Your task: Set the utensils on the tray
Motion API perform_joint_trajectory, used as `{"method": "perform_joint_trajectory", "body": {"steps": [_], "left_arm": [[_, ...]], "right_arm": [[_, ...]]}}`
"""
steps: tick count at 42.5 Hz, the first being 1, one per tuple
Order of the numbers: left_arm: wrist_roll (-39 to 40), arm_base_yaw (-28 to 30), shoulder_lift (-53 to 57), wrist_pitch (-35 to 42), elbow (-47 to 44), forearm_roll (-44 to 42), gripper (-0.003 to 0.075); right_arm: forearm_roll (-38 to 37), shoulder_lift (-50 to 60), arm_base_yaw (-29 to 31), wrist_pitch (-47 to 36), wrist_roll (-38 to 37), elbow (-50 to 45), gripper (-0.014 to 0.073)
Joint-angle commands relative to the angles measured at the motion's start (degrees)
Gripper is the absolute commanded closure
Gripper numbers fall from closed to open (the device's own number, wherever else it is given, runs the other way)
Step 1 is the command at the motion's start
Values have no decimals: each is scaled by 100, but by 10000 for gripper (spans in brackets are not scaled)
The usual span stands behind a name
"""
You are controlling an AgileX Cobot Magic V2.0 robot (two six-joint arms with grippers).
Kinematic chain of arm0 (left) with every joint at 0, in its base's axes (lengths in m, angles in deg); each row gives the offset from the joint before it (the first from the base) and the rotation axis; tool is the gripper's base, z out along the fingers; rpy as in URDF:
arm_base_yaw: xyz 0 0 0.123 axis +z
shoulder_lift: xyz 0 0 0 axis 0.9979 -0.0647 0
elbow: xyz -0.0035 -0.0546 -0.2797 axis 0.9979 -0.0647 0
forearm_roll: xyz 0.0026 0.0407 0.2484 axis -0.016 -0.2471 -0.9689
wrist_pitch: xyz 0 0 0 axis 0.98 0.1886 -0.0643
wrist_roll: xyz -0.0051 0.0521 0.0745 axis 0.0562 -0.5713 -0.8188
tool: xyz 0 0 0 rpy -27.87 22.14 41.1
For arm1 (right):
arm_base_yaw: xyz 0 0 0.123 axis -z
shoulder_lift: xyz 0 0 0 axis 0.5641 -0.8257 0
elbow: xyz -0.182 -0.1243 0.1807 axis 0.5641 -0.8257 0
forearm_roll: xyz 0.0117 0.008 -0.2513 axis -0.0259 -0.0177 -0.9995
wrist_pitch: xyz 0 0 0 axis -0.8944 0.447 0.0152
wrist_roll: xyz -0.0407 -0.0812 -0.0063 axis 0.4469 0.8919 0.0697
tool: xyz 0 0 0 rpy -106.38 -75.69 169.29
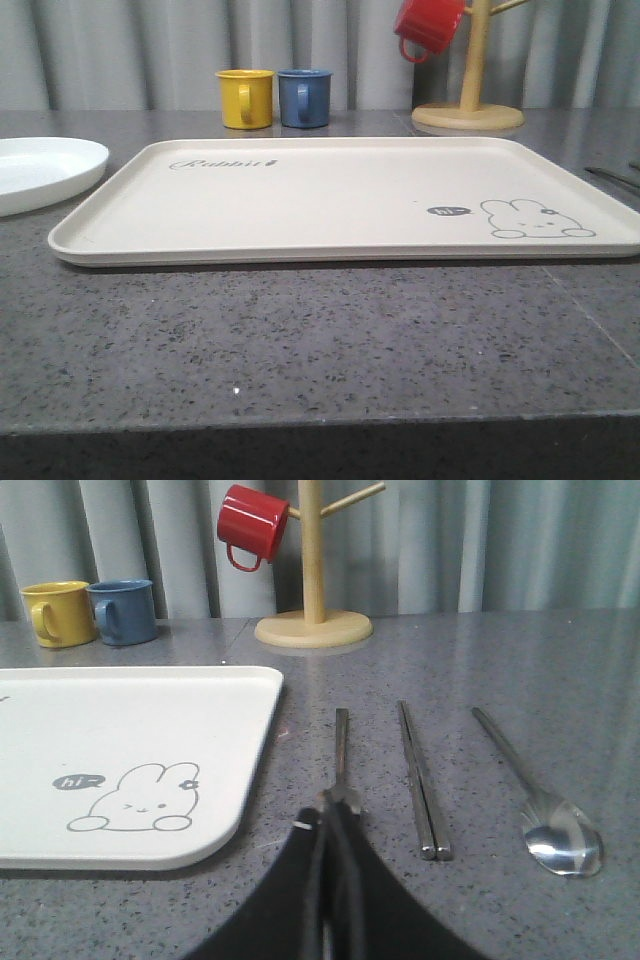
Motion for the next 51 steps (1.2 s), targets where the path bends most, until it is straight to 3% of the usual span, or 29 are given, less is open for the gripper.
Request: {"method": "perform_joint_trajectory", "body": {"steps": [1,27,34,38,45,51], "left_arm": [[5,11,123,441,-74,50,741],[5,11,123,441,-74,-30,741],[16,11,123,827,-2,50,741],[16,11,89,518,426,231,741],[16,11,16,-406,1711,-461,741],[16,11,-517,-1301,3015,-511,741]], "right_arm": [[-46,86,-2,-491,0,4,660],[-46,86,-2,-491,0,4,660],[-40,87,-2,-614,0,107,660],[-40,87,-9,-426,0,505,660],[-40,-94,-9,691,0,1776,660],[-40,-806,-9,1621,0,2921,660]]}}
